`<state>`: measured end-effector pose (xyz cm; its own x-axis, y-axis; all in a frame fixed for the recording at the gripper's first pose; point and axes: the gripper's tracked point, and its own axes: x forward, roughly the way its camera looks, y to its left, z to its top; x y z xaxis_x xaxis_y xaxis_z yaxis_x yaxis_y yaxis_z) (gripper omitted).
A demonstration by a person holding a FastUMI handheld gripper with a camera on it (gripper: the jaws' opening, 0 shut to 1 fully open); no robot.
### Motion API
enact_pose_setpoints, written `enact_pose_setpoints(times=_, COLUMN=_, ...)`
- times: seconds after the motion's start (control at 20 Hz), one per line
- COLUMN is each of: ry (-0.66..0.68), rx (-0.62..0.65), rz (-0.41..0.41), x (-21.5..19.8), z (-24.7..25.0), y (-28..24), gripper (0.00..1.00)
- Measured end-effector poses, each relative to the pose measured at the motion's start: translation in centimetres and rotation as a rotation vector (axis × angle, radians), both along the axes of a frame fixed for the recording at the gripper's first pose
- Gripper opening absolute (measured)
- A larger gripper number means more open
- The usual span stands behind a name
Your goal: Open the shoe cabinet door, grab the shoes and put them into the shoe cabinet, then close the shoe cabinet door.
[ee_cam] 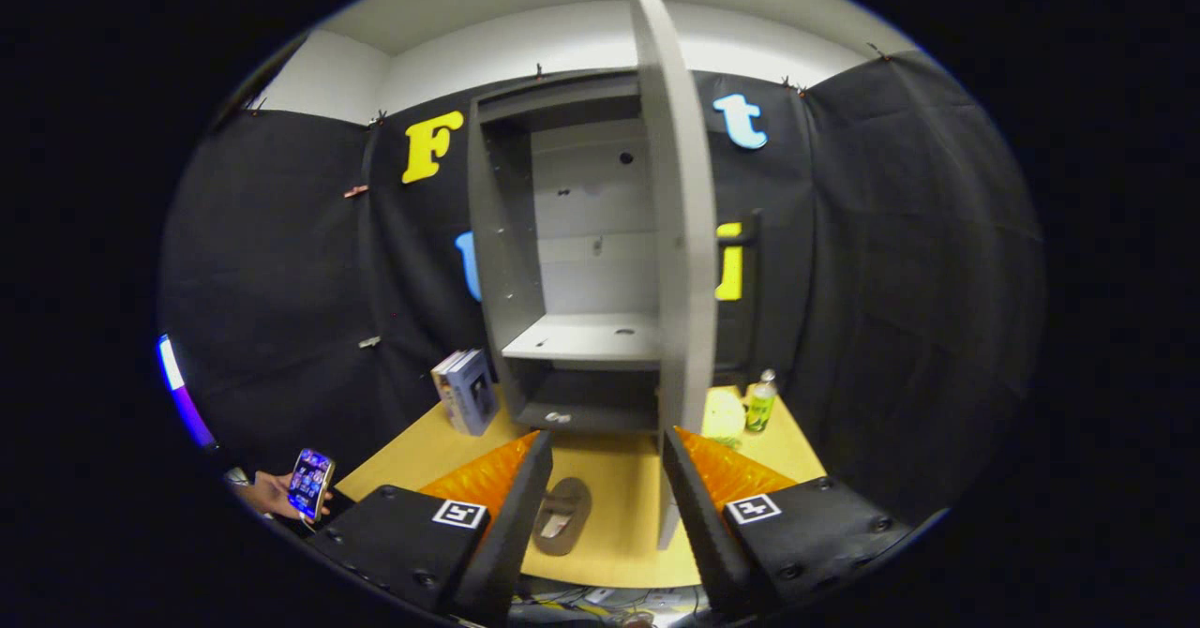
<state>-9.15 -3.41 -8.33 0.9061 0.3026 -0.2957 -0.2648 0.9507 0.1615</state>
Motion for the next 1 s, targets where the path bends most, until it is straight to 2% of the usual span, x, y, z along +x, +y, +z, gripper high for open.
enact_pose_setpoints(times=0.1, ry=0.099, rx=-0.027, rz=0.039, x=0.4, z=-4.0, y=3.1, gripper=0.9)
enact_pose_setpoints(times=0.2, ry=0.212, rx=-0.037, rz=0.075, x=0.6, z=-8.4, y=5.7, gripper=0.99)
enact_pose_setpoints(times=0.4, ry=0.383, rx=-0.016, rz=0.101, x=1.1, z=-16.0, y=9.8, gripper=0.99)
enact_pose_setpoints(times=0.6, ry=0.467, rx=-0.091, rz=0.118, x=2.7, z=-23.9, y=12.7, gripper=0.99)
enact_pose_setpoints(times=0.85, ry=0.589, rx=-0.102, rz=0.038, x=5.9, z=-33.5, y=14.1, gripper=0.99)
enact_pose_setpoints(times=1.0, ry=0.62, rx=-0.069, rz=0.012, x=8.2, z=-37.6, y=15.5, gripper=0.99)
